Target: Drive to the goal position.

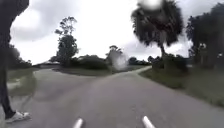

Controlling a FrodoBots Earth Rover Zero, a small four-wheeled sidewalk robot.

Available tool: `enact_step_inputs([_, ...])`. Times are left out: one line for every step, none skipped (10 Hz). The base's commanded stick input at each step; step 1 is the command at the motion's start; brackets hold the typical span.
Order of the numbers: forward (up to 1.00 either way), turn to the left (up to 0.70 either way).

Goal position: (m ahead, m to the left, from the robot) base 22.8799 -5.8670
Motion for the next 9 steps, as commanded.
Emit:
enact_step_inputs([0.7, -0.09])
enact_step_inputs([0.7, -0.25])
enact_step_inputs([0.7, -0.28])
enact_step_inputs([0.7, -0.28])
enact_step_inputs([0.7, -0.26])
enact_step_inputs([0.7, -0.08])
enact_step_inputs([0.7, 0.0])
enact_step_inputs([0.7, 0.0])
enact_step_inputs([0.7, 0.0])
